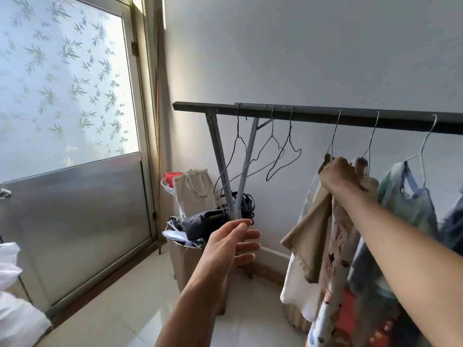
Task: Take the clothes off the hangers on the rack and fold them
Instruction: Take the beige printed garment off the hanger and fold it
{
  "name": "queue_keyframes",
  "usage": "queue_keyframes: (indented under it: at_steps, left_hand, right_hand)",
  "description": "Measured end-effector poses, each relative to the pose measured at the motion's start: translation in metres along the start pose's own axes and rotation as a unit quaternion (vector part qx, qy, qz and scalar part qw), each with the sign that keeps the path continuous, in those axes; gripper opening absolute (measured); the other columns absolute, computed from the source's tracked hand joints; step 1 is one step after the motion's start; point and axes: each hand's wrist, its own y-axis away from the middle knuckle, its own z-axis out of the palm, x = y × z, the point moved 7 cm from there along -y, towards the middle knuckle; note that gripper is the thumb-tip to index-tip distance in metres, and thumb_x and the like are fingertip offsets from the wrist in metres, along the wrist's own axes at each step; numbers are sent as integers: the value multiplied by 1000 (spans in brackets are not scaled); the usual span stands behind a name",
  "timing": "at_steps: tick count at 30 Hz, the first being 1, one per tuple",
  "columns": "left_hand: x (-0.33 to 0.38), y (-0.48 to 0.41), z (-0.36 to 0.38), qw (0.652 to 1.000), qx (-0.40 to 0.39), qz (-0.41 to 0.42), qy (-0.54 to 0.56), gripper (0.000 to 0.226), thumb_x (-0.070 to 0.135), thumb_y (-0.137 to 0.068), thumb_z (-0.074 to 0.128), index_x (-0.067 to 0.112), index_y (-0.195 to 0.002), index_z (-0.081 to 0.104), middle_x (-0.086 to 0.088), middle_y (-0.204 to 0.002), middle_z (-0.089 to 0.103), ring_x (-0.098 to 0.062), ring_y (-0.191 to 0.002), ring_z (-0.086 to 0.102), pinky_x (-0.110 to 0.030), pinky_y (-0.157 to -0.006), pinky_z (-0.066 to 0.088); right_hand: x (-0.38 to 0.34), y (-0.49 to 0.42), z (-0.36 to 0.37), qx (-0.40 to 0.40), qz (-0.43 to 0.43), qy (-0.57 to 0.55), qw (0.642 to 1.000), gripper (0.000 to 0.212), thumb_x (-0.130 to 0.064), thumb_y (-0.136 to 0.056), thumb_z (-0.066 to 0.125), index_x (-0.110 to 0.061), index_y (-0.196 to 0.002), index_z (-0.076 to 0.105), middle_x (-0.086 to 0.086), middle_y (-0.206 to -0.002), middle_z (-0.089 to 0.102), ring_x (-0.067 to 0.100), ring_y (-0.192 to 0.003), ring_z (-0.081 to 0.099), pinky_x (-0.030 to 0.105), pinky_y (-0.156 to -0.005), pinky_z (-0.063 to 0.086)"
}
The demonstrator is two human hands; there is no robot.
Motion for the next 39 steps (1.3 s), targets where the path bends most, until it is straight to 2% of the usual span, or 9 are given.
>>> queue_keyframes:
  at_steps: [5,12,18,23,26,29,32,36,39]
  left_hand:
    - [-5,-4,2,1000,2,-1,1,22,22,-101,49,15,-114,66,-9,-104,75,-21,-88,69,-40,-87,55]
    - [-2,-11,11,1000,-10,11,-3,21,21,-101,50,15,-114,66,-7,-101,76,-19,-84,70,-36,-81,55]
    - [15,-17,12,997,-6,54,-59,21,18,-101,50,14,-114,66,-9,-103,75,-19,-87,69,-35,-82,54]
    - [47,-24,14,964,-9,160,-211,28,18,-100,53,27,-124,63,-5,-114,65,-10,-94,62,-15,-77,49]
    - [56,-33,11,945,-46,177,-272,33,25,-100,51,26,-133,56,-2,-123,62,-7,-113,60,-23,-98,46]
    - [59,-32,10,945,-106,144,-274,33,30,-103,43,18,-129,60,8,-115,68,10,-100,63,-15,-96,48]
    - [56,-26,8,954,-165,49,-245,50,44,-102,32,13,-117,68,3,-103,75,-3,-95,70,-14,-78,54]
    - [52,-23,-5,962,-172,-5,-212,58,58,-87,42,13,-110,72,-9,-109,74,-22,-104,69,-32,-97,52]
    - [54,-19,-16,964,-153,24,-217,49,53,-89,50,15,-105,75,-16,-108,73,-24,-96,68,-41,-97,49]
  right_hand:
    - [-5,7,-25,61,-56,-48,995,31,-14,-100,35,3,-123,50,24,-120,57,39,-114,52,42,-87,41]
    - [22,26,-44,8,-131,14,991,25,-32,-99,44,-21,-77,50,13,-90,63,35,-87,59,44,-79,50]
    - [37,68,-70,-59,-191,69,977,22,-37,-96,51,-24,-81,62,-3,-84,67,21,-78,61,34,-66,42]
    - [41,88,-80,-92,-255,55,961,28,-61,-84,44,-39,-79,62,-9,-85,63,15,-80,64,44,-75,52]
    - [37,99,-79,-113,-275,19,955,40,-69,-77,40,-37,-86,62,-7,-85,65,15,-79,65,50,-73,54]
    - [32,105,-80,-94,-299,-16,950,41,-67,-82,39,-33,-86,61,-8,-75,63,17,-75,62,50,-71,52]
    - [27,108,-77,-88,-316,-28,944,47,-72,-84,38,-33,-94,62,-6,-83,66,19,-83,62,50,-75,54]
    - [23,111,-73,-85,-322,-56,941,52,-83,-76,36,-41,-93,63,-12,-88,67,19,-91,61,51,-78,54]
    - [21,112,-70,-89,-327,-77,938,50,-83,-78,35,-45,-93,63,-13,-94,68,17,-95,62,50,-80,54]
